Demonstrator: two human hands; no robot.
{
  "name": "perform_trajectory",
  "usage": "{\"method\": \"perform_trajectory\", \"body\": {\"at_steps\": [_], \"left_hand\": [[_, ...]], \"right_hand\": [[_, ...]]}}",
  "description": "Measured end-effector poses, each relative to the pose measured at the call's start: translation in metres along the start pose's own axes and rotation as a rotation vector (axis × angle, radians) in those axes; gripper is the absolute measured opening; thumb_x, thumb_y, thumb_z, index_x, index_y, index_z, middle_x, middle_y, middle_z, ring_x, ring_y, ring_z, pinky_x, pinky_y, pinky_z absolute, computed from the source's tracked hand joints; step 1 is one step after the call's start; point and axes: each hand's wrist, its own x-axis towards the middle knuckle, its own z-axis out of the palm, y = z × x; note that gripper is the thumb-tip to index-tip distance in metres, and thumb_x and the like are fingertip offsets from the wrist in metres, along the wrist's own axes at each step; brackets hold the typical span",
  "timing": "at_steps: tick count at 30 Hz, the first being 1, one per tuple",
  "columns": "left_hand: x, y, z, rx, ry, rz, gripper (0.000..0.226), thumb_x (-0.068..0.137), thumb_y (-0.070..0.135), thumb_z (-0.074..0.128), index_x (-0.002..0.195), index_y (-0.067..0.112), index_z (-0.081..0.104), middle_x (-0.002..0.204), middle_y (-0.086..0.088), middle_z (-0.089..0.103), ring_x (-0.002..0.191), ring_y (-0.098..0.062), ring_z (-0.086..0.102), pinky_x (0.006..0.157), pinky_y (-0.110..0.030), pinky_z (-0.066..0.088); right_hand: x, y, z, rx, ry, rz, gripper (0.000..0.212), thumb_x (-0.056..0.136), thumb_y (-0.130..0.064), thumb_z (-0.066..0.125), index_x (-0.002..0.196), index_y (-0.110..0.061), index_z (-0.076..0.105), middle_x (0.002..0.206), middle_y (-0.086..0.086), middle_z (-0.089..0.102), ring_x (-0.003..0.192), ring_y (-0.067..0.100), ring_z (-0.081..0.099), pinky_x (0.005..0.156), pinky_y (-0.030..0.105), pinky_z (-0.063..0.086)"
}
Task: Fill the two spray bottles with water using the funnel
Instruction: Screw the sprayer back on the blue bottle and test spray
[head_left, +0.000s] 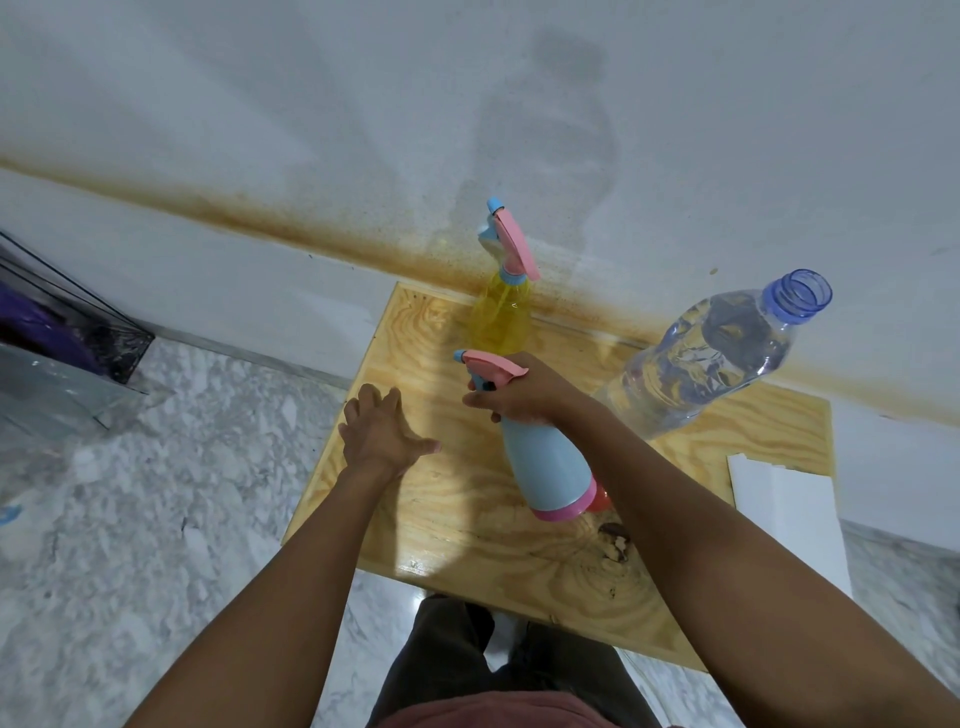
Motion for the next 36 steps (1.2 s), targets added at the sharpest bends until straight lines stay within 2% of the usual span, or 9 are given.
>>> {"method": "perform_trajectory", "body": {"at_steps": [4,10,14,17,20,23,27,32,36], "left_hand": [[-0.001,0.000,0.000,-0.012,0.007,0.000,0.102,0.063,0.057,0.083,0.146,0.021,0.036,0.148,-0.004,0.022,0.137,-0.029,0.022,0.110,-0.042,0.030],[0.000,-0.001,0.001,-0.007,0.014,0.003,0.102,0.062,0.058,0.083,0.146,0.021,0.037,0.148,-0.005,0.023,0.136,-0.029,0.023,0.111,-0.042,0.029],[0.000,-0.001,0.002,-0.010,0.014,0.003,0.101,0.062,0.057,0.083,0.145,0.021,0.037,0.147,-0.004,0.024,0.136,-0.029,0.023,0.111,-0.042,0.029],[-0.001,-0.001,0.001,-0.017,0.007,0.011,0.101,0.062,0.056,0.083,0.145,0.021,0.037,0.148,-0.004,0.023,0.137,-0.029,0.022,0.111,-0.043,0.029],[-0.002,-0.003,0.000,-0.019,0.007,0.014,0.102,0.063,0.057,0.082,0.146,0.021,0.036,0.149,-0.004,0.022,0.137,-0.029,0.021,0.112,-0.042,0.028],[-0.003,-0.003,-0.002,-0.001,-0.022,0.018,0.105,0.064,0.060,0.081,0.149,0.022,0.031,0.151,-0.005,0.020,0.140,-0.029,0.019,0.113,-0.043,0.027],[-0.007,0.002,-0.015,-0.067,-0.092,0.071,0.100,0.067,0.062,0.078,0.149,0.024,0.035,0.153,-0.010,0.025,0.143,-0.029,0.022,0.114,-0.042,0.028],[-0.048,0.022,-0.045,-0.392,-0.316,0.364,0.096,0.067,0.042,0.088,0.147,0.031,0.036,0.145,0.014,0.038,0.132,-0.001,0.035,0.105,-0.020,0.033],[-0.065,0.052,-0.046,-0.625,-0.124,0.371,0.093,0.058,0.052,0.088,0.138,0.027,0.047,0.130,0.017,0.055,0.121,-0.003,0.052,0.099,-0.025,0.046]], "right_hand": [[-0.002,-0.003,0.001,-0.050,0.008,-0.004,0.023,0.085,-0.031,0.073,0.077,-0.012,0.061,0.066,0.001,0.063,0.058,0.012,0.063,0.062,0.026,0.047],[-0.002,-0.005,0.003,-0.044,-0.006,0.016,0.027,0.083,-0.032,0.076,0.089,-0.009,0.065,0.079,0.006,0.069,0.067,0.017,0.069,0.073,0.034,0.055],[-0.002,-0.004,0.003,0.011,-0.010,0.123,0.020,0.085,-0.029,0.074,0.092,-0.013,0.062,0.072,0.001,0.070,0.055,0.011,0.064,0.062,0.025,0.052],[0.001,-0.003,0.005,0.010,-0.045,0.154,0.028,0.083,-0.032,0.073,0.102,-0.012,0.070,0.069,0.000,0.071,0.053,0.010,0.065,0.068,0.028,0.056],[-0.001,-0.005,0.002,0.037,0.004,0.132,0.029,0.080,-0.039,0.076,0.091,-0.013,0.069,0.079,0.003,0.074,0.064,0.014,0.072,0.073,0.030,0.057],[-0.009,-0.007,-0.001,0.050,0.034,0.068,0.028,0.083,-0.037,0.074,0.075,-0.016,0.058,0.074,0.000,0.066,0.067,0.017,0.071,0.066,0.027,0.051],[-0.020,-0.013,0.004,0.133,0.108,-0.075,0.025,0.089,-0.034,0.067,0.080,-0.018,0.051,0.076,-0.005,0.058,0.063,0.014,0.070,0.069,0.035,0.055],[-0.034,-0.026,0.009,0.332,0.292,-0.284,0.012,0.089,-0.026,0.071,0.092,-0.015,0.069,0.083,0.004,0.071,0.079,0.022,0.071,0.078,0.044,0.056],[-0.049,-0.049,0.014,0.484,0.375,-0.439,0.011,0.086,-0.015,0.075,0.091,-0.025,0.076,0.088,0.002,0.075,0.085,0.021,0.071,0.076,0.034,0.055]]}}
